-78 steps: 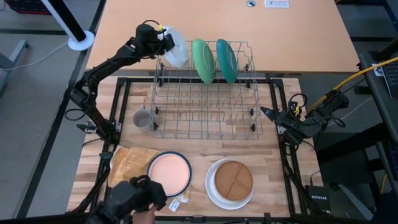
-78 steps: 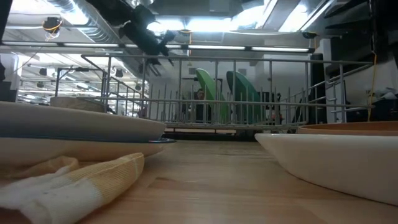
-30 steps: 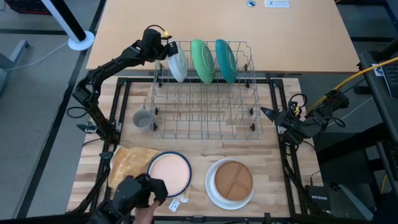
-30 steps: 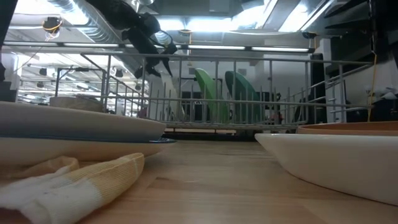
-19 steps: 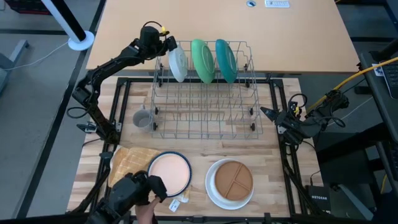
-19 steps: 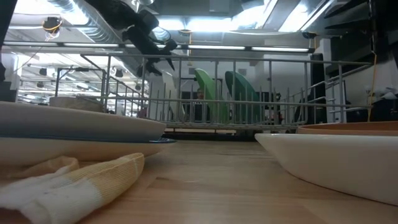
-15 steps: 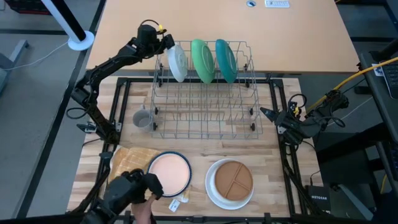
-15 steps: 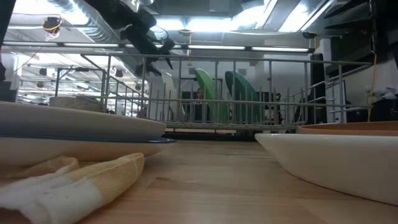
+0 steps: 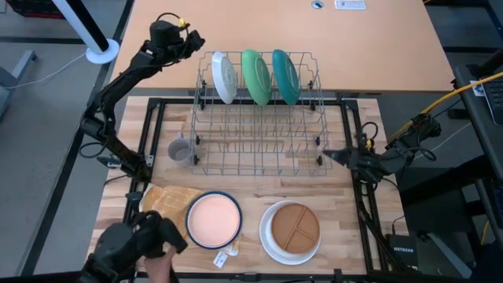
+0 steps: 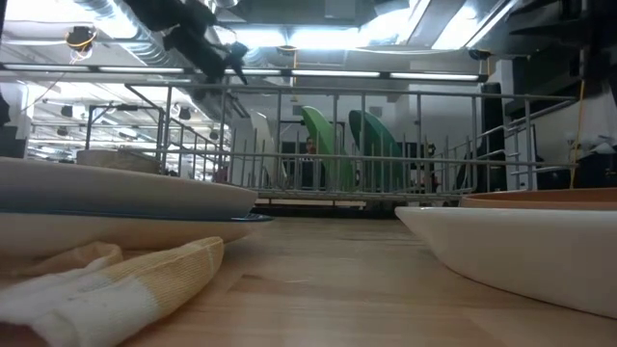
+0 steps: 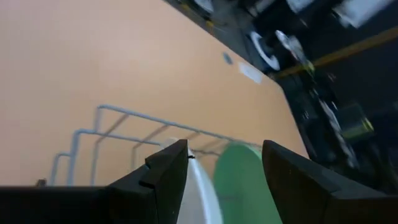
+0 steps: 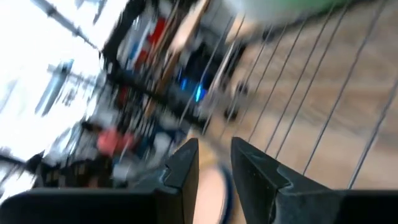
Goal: Sort dishes
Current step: Put the brown plate in the dish rack
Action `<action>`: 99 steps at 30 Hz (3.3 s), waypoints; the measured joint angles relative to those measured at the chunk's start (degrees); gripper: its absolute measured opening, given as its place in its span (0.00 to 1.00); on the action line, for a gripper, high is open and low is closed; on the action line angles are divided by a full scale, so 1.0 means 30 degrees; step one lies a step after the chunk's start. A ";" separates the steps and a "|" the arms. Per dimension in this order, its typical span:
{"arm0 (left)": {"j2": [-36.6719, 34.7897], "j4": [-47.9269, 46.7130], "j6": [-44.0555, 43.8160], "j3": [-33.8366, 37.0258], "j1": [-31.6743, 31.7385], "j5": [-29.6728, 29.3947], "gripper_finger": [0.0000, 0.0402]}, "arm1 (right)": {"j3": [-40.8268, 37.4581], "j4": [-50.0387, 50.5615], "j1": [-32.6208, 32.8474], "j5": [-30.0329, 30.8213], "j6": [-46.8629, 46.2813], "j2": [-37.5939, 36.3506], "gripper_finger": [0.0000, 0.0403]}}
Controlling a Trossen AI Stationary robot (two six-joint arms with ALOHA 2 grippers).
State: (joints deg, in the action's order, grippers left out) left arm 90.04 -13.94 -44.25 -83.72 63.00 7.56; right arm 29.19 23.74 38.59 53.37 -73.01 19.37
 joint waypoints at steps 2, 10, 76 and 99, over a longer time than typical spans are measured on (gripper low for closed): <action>-0.0352 0.0015 0.1034 0.0000 -0.0138 0.1132 0.48 | 0.0000 -0.0042 0.0000 -0.1798 -0.0023 0.0174 0.25; -0.1728 -0.0143 0.3969 0.0000 -0.2504 0.6952 0.45 | -0.0007 -0.0005 0.0007 -0.6450 -0.1552 0.1489 0.25; 0.5660 0.4295 0.9824 0.0015 -2.6613 -0.0645 0.44 | -0.0007 -0.1331 0.0005 -1.5812 -0.8255 1.6137 0.25; 0.5660 0.4168 1.1424 0.0015 -2.6614 -0.0626 0.44 | 0.0022 -0.0968 0.0007 -1.5660 -0.9525 1.7130 0.19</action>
State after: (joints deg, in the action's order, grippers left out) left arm 107.02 -1.44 -9.98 -83.68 -16.84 5.69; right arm 29.26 20.84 38.61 6.39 -101.59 70.76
